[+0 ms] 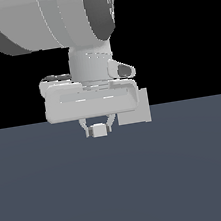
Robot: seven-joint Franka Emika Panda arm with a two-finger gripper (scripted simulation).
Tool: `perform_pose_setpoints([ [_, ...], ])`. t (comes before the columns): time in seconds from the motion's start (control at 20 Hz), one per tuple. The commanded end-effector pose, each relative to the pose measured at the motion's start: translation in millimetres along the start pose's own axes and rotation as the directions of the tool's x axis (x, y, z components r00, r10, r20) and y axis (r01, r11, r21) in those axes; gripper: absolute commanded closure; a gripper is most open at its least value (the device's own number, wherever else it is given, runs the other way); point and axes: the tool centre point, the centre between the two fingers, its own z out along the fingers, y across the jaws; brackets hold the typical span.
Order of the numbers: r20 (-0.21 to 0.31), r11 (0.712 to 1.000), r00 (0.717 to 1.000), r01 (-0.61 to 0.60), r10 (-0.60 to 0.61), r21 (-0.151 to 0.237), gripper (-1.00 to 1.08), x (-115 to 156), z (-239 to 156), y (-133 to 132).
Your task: Plug the charger into the wall socket.
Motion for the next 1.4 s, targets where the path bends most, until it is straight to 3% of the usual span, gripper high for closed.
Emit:
perform_pose_setpoints([
  [0.0, -0.002, 0.997, 0.997, -0.074, 0.074, -0.020, 1.08, 5.3, -4.8, 11.4],
  [0.3, -0.009, 0.968, 0.970, -0.242, 0.242, -0.065, 1.08, 13.3, -16.3, 38.9],
  [0.7, -0.024, 0.899, 0.906, -0.423, 0.423, -0.114, 1.08, 15.6, -30.4, 70.9],
  [1.05, -0.033, 0.850, 0.860, -0.509, 0.509, -0.138, 1.08, 13.4, -37.8, 86.9],
  [1.35, -0.036, 0.834, 0.845, -0.532, 0.533, -0.145, 1.08, 12.1, -39.8, 91.4],
])
